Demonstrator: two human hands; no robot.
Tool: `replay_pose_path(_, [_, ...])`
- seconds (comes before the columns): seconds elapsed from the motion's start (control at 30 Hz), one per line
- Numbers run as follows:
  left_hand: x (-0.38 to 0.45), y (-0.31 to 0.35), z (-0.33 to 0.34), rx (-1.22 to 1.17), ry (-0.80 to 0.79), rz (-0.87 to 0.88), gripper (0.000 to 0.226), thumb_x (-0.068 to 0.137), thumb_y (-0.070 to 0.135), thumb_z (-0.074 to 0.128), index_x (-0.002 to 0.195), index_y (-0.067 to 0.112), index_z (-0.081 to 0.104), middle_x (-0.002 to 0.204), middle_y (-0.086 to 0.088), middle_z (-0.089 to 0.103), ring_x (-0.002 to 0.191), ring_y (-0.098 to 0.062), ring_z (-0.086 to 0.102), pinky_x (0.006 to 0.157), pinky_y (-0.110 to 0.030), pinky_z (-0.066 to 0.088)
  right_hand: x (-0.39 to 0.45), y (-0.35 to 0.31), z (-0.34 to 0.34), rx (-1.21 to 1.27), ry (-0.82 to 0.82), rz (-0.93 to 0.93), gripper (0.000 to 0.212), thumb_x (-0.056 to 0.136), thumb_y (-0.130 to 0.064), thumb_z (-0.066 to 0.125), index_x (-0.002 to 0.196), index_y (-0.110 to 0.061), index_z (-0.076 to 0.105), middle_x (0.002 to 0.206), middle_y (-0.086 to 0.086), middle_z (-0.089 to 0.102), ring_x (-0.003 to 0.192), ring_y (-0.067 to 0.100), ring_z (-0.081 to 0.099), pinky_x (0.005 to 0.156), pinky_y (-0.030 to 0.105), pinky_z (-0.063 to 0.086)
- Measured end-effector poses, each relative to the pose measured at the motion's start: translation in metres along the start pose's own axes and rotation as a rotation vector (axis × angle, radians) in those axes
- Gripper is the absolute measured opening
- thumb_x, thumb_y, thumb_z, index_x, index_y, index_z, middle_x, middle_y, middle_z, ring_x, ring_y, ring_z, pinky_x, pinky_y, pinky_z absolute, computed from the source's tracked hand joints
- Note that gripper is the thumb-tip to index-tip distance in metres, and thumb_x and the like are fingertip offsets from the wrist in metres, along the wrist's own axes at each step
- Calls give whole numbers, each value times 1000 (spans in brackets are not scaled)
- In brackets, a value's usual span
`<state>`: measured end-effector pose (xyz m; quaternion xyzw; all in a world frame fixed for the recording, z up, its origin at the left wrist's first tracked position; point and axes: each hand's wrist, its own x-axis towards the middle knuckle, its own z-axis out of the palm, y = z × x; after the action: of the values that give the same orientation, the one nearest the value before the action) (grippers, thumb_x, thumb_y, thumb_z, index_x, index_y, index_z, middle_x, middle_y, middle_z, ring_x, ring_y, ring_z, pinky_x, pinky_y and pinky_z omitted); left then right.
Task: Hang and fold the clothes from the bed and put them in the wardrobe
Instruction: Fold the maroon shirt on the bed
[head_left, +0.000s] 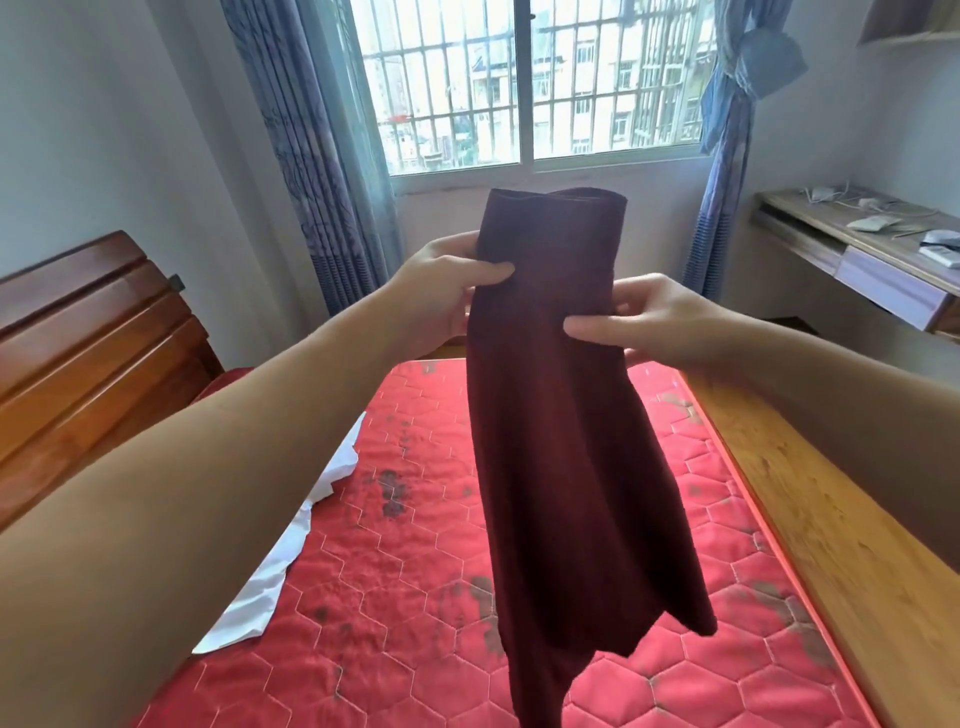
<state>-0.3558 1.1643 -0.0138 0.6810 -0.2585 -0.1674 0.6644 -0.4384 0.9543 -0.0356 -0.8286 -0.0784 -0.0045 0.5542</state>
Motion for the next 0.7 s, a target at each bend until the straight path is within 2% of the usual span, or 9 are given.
replay_pose_path(0.07, [1,-4,-2,-33,32,-3,34,83,5,61,116,9,67,111,-11,69,97,-29,64,91,-46,50,2,-2,2,51,69,-34,14,88,-17,69,100,-13,75,94,3,76,79,12,70,77,27,58])
replay_pose_path(0.13, [2,-8,-2,-47,50,-2,28,83,6,63,110,11,69,107,-9,72,91,-25,67,90,-43,53,5,-3,-1,126,88,-23,17,88,-14,68,104,-16,74,100,6,75,87,18,72,82,33,59])
replay_pose_path(0.27, [3,-19,-1,-9,59,-73,19,91,8,62,108,10,70,104,-10,72,91,-25,66,94,-44,50,9,1,-6,120,-83,82,35,82,-26,70,117,-20,68,111,6,73,104,26,69,93,45,53])
replay_pose_path(0.33, [1,-31,-1,-16,3,-147,18,88,14,65,104,8,70,98,-8,74,85,-19,70,89,-36,55,12,9,-4,145,-149,147,38,79,-30,69,115,-17,68,110,5,74,102,24,70,91,41,55])
replay_pose_path(0.4, [-2,-47,-3,25,-86,-247,19,79,16,70,97,10,70,91,-4,75,80,-14,71,81,-29,58,18,22,-3,232,-187,220,37,79,-29,68,114,-17,69,109,4,74,96,19,72,81,33,59])
replay_pose_path(0.47, [2,-68,-6,117,-135,-328,20,79,10,73,99,11,71,96,-4,75,88,-17,70,87,-33,58,23,37,-3,239,-239,323,34,79,-30,67,111,-19,70,106,2,75,90,16,72,74,29,60])
replay_pose_path(0.57, [26,-97,-12,300,-132,-384,17,86,12,72,104,11,72,107,-7,73,97,-17,68,93,-38,55,42,63,-7,10,-301,485,23,86,-31,66,106,-21,71,105,-1,74,91,17,67,77,31,53])
replay_pose_path(0.63, [53,-109,-14,401,-105,-374,16,89,14,69,104,11,72,107,-8,73,97,-17,68,92,-38,56,68,74,-11,-194,-201,537,14,89,-27,66,101,-20,69,100,-1,68,82,16,58,68,28,44])
replay_pose_path(0.7, [88,-111,-17,458,-12,-271,7,89,13,68,93,14,74,96,-7,73,88,-18,67,88,-40,57,99,75,-15,-247,-12,517,4,89,-22,67,93,-20,67,89,1,59,68,15,48,54,26,34])
